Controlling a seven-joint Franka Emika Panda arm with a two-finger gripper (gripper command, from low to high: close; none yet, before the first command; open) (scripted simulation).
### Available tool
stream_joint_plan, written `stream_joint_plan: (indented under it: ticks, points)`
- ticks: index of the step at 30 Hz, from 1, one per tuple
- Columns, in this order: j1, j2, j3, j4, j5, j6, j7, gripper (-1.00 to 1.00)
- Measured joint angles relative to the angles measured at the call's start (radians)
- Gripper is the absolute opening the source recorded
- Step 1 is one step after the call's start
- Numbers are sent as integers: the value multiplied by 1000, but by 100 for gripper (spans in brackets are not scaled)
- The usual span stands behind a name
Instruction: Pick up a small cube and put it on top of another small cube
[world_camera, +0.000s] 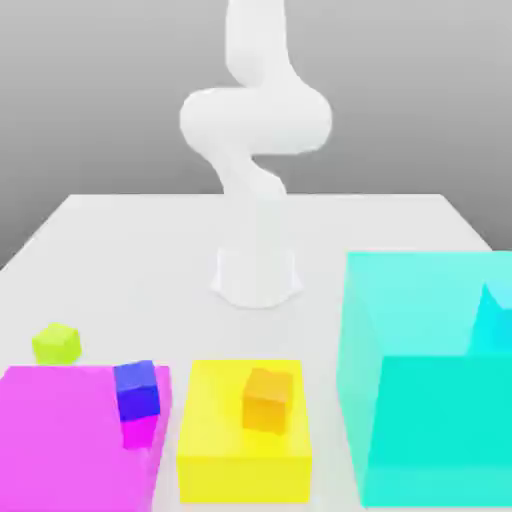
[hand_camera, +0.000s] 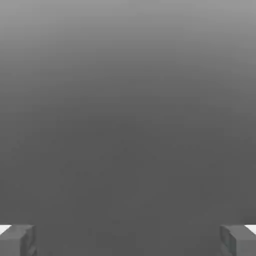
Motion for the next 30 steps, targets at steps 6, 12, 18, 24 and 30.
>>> stream_joint_plan:
  ticks: [6,12,18,24,30]
  points:
    - [-43,224,-202,-120,17,137,-170,0]
    - [-106,441,-378,-235,61,268,-352,0]
    - [-209,664,-529,-350,128,397,-551,0]
    - [-327,853,-503,-400,267,509,-744,0]
    - [-492,993,-289,-361,500,599,-922,0]
